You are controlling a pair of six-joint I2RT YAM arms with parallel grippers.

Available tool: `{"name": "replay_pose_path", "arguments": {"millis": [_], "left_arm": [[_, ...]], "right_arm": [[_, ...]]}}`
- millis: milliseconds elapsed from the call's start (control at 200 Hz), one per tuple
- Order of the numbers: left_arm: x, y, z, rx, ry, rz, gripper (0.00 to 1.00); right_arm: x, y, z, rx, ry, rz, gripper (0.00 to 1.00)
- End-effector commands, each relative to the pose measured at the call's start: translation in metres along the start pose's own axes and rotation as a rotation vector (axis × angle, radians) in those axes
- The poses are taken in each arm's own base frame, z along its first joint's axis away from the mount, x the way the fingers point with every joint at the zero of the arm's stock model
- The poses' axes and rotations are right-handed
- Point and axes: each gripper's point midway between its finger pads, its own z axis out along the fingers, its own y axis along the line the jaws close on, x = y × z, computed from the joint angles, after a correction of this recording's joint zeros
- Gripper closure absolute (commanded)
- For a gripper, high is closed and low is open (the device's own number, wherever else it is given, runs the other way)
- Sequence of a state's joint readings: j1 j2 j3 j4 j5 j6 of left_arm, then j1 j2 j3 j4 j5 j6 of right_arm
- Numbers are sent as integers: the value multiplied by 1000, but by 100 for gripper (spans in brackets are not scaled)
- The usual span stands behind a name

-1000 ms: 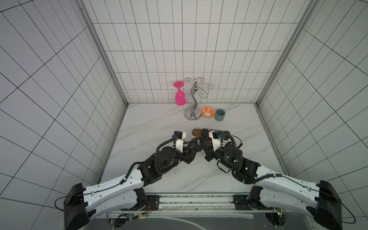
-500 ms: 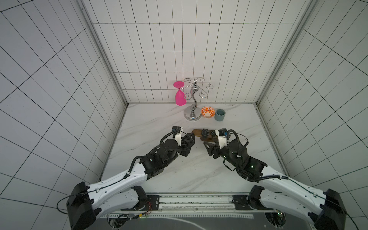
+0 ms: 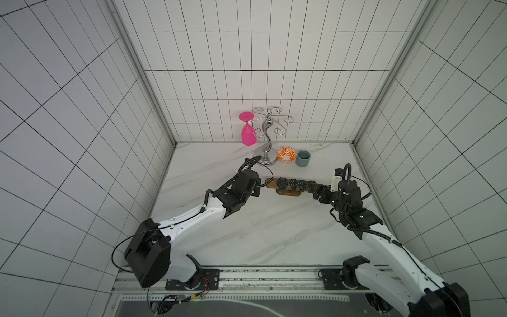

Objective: Place watch on stand
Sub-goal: Place the watch on the stand.

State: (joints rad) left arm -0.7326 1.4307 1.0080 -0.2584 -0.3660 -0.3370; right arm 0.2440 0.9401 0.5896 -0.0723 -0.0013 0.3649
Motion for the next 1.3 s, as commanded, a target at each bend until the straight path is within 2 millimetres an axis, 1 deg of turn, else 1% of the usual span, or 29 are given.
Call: {"name": "replay_pose_path", "arguments": {"millis": [0, 135, 390, 485, 635, 770, 880, 1124, 1299], "left_arm": [[-14, 4, 11, -62, -15, 31, 55], [-11, -2, 29, -72, 12, 44, 55], [4, -16, 57, -60, 104, 70, 55], [9, -20, 66, -57, 137, 81, 55], [15, -28, 78, -43, 158, 85, 55], [18, -37, 84, -29, 170, 89, 55], [21, -44, 87, -24, 180, 98, 55], [26, -55, 91, -25, 202, 110, 55], [26, -65, 90, 3, 205, 112, 55]], "right_arm": [[-16, -6, 2, -46, 0, 104, 19], [-15, -18, 9, -80, -2, 183, 19], [-9, -30, 27, -83, 17, 229, 19], [-7, -33, 32, -87, 21, 247, 19], [-3, -30, 39, -114, 21, 271, 19], [6, -33, 49, -106, 54, 282, 19], [8, -33, 54, -118, 62, 293, 19], [16, -27, 65, -162, 104, 311, 19], [23, -20, 71, -191, 134, 304, 20]]}}
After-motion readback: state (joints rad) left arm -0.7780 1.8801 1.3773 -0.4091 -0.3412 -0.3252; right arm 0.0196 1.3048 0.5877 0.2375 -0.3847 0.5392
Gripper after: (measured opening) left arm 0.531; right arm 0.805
